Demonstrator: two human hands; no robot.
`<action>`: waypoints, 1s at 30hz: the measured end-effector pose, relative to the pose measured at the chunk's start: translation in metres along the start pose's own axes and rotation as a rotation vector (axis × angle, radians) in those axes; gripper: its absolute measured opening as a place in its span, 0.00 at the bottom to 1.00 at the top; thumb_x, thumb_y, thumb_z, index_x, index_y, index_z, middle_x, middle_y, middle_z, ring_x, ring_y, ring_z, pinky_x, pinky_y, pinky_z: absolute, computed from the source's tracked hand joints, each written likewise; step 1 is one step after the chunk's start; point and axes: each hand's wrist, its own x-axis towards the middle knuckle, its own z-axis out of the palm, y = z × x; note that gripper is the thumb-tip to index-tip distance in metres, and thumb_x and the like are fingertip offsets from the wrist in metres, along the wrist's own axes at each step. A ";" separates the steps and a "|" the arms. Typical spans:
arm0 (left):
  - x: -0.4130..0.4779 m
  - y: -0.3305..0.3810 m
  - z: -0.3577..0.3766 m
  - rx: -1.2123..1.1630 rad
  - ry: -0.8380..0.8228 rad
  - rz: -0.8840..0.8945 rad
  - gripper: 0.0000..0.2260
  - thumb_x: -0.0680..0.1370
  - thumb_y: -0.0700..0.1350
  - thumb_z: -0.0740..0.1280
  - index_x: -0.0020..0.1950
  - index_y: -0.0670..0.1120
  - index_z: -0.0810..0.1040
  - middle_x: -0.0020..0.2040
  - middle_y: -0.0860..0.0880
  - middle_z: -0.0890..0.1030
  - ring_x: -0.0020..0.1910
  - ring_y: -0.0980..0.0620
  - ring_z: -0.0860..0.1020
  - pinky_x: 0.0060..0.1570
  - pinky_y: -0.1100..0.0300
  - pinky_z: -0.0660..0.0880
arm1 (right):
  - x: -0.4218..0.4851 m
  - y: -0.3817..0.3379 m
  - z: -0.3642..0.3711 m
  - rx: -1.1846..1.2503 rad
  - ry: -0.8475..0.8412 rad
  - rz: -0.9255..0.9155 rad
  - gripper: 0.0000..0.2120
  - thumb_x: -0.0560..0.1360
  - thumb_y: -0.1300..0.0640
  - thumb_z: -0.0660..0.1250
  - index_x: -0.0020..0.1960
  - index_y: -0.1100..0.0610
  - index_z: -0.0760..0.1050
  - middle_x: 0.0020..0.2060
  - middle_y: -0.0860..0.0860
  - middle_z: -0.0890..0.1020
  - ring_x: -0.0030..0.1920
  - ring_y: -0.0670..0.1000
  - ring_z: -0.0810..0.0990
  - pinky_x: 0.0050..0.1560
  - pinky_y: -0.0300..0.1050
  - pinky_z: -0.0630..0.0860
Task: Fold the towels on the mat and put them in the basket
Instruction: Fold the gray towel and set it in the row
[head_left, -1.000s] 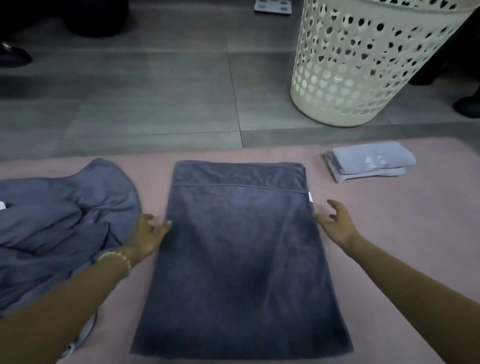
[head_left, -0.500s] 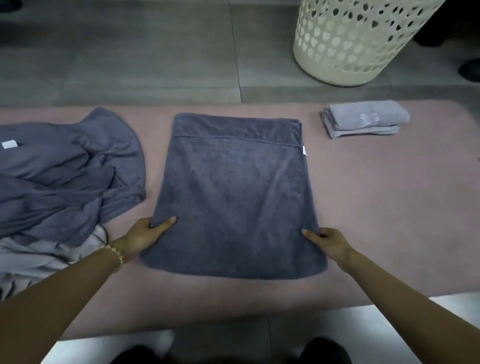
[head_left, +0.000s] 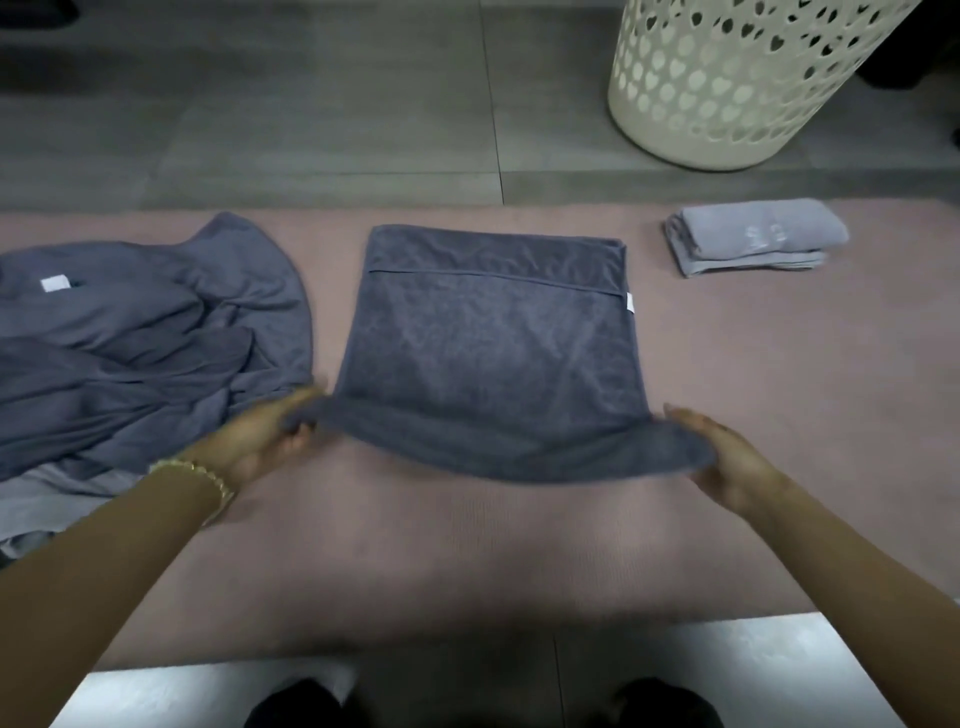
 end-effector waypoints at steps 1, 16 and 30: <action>0.005 0.014 0.010 -0.144 0.017 0.011 0.10 0.82 0.40 0.55 0.43 0.45 0.72 0.29 0.52 0.81 0.27 0.61 0.78 0.26 0.72 0.73 | 0.007 -0.012 0.005 0.072 0.008 -0.006 0.12 0.79 0.56 0.60 0.61 0.60 0.71 0.50 0.52 0.81 0.49 0.52 0.80 0.44 0.39 0.77; 0.072 0.007 0.058 0.438 0.337 0.094 0.27 0.72 0.50 0.73 0.63 0.33 0.72 0.60 0.41 0.77 0.54 0.43 0.78 0.57 0.53 0.76 | 0.067 -0.029 0.055 -0.293 0.207 0.019 0.29 0.72 0.54 0.72 0.64 0.71 0.69 0.60 0.62 0.76 0.59 0.62 0.76 0.55 0.48 0.75; 0.010 -0.004 -0.008 0.414 -0.096 -0.147 0.06 0.76 0.40 0.66 0.50 0.40 0.82 0.44 0.46 0.85 0.41 0.51 0.84 0.40 0.61 0.81 | 0.023 0.016 -0.016 -0.361 -0.274 0.090 0.21 0.67 0.59 0.74 0.58 0.63 0.75 0.52 0.58 0.83 0.52 0.57 0.82 0.49 0.45 0.81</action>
